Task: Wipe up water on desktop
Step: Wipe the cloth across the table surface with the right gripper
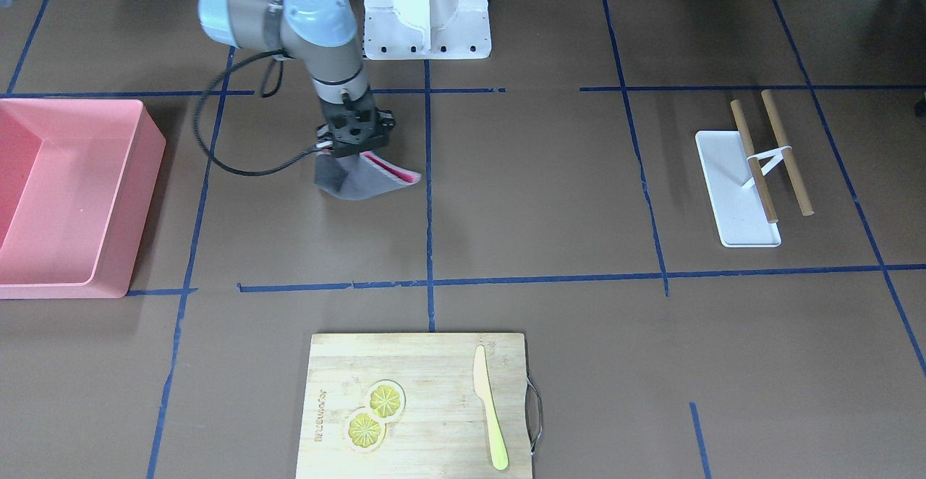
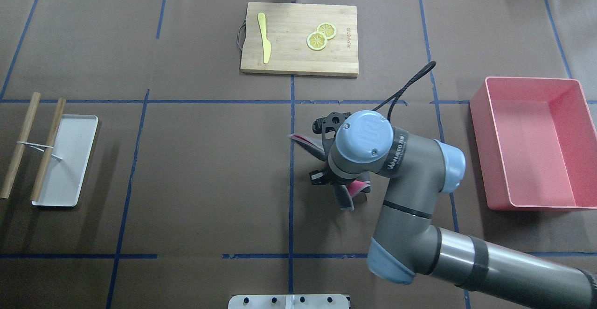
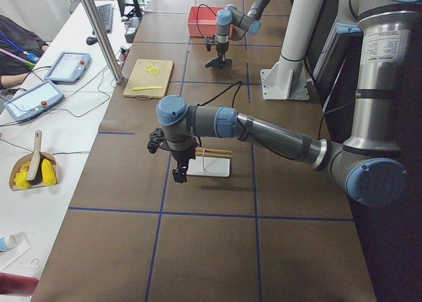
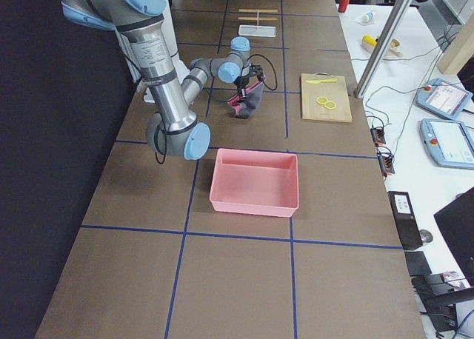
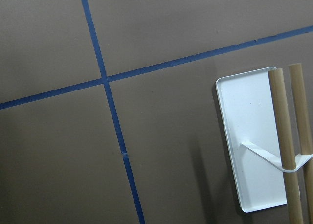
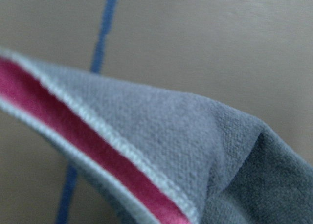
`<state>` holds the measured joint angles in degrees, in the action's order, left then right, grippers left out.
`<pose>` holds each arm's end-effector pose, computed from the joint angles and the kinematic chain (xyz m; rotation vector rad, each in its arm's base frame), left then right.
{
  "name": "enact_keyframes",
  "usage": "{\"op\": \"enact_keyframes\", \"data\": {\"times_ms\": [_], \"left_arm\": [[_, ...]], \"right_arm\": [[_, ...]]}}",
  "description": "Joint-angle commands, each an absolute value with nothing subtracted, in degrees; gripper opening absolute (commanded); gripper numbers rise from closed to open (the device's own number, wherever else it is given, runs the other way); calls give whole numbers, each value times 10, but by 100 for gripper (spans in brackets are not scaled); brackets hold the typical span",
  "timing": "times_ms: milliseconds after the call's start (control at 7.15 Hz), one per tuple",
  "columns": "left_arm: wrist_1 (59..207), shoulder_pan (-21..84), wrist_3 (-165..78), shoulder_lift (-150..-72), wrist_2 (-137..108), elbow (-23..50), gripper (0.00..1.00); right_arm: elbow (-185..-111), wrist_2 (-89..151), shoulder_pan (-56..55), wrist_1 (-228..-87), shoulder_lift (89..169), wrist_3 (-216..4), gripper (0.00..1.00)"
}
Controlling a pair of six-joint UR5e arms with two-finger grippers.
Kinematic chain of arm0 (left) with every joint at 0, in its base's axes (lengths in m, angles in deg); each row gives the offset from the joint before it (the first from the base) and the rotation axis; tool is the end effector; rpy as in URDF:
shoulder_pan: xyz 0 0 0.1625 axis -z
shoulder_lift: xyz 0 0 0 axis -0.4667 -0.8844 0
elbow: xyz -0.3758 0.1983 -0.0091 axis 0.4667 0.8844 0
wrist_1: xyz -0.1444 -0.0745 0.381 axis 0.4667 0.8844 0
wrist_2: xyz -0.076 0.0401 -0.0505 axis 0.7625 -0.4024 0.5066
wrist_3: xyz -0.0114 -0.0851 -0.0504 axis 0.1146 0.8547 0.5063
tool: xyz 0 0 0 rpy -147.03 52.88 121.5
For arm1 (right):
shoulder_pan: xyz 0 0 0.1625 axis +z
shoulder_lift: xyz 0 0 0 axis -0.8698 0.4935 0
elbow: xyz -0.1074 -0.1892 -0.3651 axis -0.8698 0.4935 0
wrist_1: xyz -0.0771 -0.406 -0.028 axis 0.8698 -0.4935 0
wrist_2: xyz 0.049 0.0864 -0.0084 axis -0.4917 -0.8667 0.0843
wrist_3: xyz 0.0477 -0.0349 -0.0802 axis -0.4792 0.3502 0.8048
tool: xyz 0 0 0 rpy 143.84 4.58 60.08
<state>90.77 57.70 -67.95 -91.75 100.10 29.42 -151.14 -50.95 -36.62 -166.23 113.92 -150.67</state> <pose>-0.0240 -0.4828 0.5363 0.0605 0.8040 0.2426 -0.5773 -0.3725 0.2453 0.1366 -0.8271 -0.1877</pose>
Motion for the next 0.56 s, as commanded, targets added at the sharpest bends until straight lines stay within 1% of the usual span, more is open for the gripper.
{"op": "enact_keyframes", "data": {"times_ms": [0,140,280,420], "left_arm": [[908,577,-680,-905,1004,294,100],[908,577,-682,-893,1004,300,100],[908,578,-683,-886,1009,303,100],[908,578,-683,-885,1012,303,100]], "right_arm": [[-1419,-479,-404,-1646,1029,-1574,0],[-1409,-475,-409,-1646,1010,-1583,0],[-1411,-475,-409,-1648,1018,-1580,0],[-1418,-475,-403,-1649,1050,-1572,0]]}}
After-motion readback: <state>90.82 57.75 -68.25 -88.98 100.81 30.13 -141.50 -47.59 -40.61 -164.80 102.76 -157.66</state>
